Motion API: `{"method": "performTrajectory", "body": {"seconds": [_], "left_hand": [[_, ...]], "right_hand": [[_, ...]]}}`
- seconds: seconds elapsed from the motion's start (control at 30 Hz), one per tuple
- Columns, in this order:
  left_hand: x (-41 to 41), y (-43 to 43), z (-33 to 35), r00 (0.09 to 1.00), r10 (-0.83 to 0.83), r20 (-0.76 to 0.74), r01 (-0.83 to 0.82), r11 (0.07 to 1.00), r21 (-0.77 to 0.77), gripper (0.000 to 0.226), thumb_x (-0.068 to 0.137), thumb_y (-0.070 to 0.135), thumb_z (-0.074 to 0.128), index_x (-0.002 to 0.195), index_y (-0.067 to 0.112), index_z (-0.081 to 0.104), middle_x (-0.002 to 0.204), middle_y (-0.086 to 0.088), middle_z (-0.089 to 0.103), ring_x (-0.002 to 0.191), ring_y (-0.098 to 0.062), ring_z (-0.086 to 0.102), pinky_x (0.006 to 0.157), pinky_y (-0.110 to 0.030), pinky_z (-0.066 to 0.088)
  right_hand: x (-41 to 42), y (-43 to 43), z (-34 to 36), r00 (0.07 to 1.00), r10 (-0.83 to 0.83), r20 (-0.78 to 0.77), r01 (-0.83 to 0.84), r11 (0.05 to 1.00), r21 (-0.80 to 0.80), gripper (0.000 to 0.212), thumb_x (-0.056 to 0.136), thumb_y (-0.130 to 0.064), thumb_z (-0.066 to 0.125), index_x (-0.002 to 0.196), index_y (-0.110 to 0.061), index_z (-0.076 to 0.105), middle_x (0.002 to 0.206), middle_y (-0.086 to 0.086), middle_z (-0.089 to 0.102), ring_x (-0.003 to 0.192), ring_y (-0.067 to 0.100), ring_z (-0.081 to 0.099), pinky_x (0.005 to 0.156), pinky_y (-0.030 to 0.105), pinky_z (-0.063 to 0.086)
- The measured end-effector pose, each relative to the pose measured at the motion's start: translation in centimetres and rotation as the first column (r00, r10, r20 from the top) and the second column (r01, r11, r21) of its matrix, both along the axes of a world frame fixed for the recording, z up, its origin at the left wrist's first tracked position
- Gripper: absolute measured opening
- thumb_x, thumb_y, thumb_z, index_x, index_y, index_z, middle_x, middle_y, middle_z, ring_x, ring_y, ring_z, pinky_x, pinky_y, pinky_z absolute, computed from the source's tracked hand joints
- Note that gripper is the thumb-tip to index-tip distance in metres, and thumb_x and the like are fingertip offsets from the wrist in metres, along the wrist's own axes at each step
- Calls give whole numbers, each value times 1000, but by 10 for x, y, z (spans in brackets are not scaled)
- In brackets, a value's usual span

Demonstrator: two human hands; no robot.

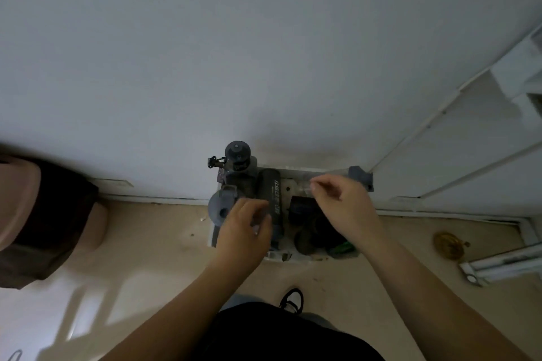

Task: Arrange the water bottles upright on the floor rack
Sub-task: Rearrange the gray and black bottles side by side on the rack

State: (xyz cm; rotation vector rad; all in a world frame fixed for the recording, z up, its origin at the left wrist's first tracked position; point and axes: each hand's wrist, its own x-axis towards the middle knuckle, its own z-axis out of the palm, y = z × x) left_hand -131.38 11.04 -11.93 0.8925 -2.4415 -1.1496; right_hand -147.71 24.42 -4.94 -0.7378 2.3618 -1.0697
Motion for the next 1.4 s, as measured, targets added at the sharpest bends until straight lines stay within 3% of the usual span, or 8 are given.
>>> {"method": "performTrajectory", "body": {"seconds": [0.17, 0.33, 0.43, 0.63, 0.87, 1.07, 1.27, 1.4], "left_hand": [[-23, 54, -32, 917, -224, 330, 78, 911, 404, 22, 94, 25, 65, 115, 20, 65, 90, 12, 60, 83, -8, 59, 77, -23, 50], [-39, 88, -41, 880, -243, 408, 9, 867, 497, 17, 92, 27, 64, 87, 31, 49, 90, 1, 63, 91, -25, 64, 78, -35, 50], [-48, 90, -41, 891, -168, 422, -52, 886, 462, 19, 92, 28, 65, 80, 28, 50, 78, 2, 61, 80, -23, 63, 69, -34, 47], [-38, 75, -53, 910, -67, 408, -86, 935, 344, 38, 82, 38, 76, 108, 20, 54, 103, -3, 61, 85, -16, 59, 70, -30, 48], [-59, 86, -42, 961, -224, 163, 204, 970, 131, 84, 76, 43, 76, 148, 27, 35, 147, 5, 41, 132, -17, 45, 108, -38, 45], [-75, 89, -46, 963, -202, 180, 178, 974, 143, 65, 75, 34, 81, 130, 29, 46, 126, 2, 59, 111, -16, 61, 88, -27, 51], [-65, 84, -38, 974, -157, 161, 139, 983, 118, 65, 70, 35, 85, 124, 35, 49, 120, 7, 60, 104, -13, 61, 82, -26, 52], [-45, 77, -20, 986, -125, 115, 116, 990, 86, 66, 63, 41, 84, 116, 45, 46, 112, 15, 56, 96, -9, 61, 77, -32, 57]], "right_hand": [[-27, 69, -2, 987, -131, -94, 138, 987, 78, 19, 95, -34, 68, 111, -25, 71, 107, -10, 69, 102, 9, 64, 74, 8, 44], [-8, 95, -30, 959, -61, 276, 3, 978, 207, 68, 78, -45, 84, 137, -21, 59, 125, -7, 56, 115, 11, 53, 88, 22, 45], [0, 97, -63, 983, 13, 186, -62, 964, 260, 78, 74, -41, 87, 142, -22, 54, 133, 1, 57, 120, 17, 56, 98, 30, 48], [-12, 102, -92, 998, 46, 53, -58, 964, 259, 37, 85, -18, 76, 118, -24, 60, 116, 1, 65, 100, 16, 60, 77, 25, 48], [-9, 101, -97, 999, 38, -16, -34, 977, 210, 35, 84, -13, 74, 116, -22, 61, 111, -1, 65, 94, 16, 59, 69, 24, 43], [-10, 109, -100, 994, 104, -20, -97, 969, 228, 37, 86, -18, 72, 118, -28, 55, 118, -2, 60, 95, 19, 58, 73, 33, 50], [-15, 111, -86, 999, 48, -2, -46, 961, 273, 64, 81, -28, 76, 140, -30, 50, 141, -4, 54, 115, 20, 58, 88, 34, 52], [-11, 104, -65, 991, 74, -107, -54, 982, 179, 59, 82, -29, 77, 137, -25, 55, 137, -6, 55, 119, 13, 55, 91, 23, 46]]}}
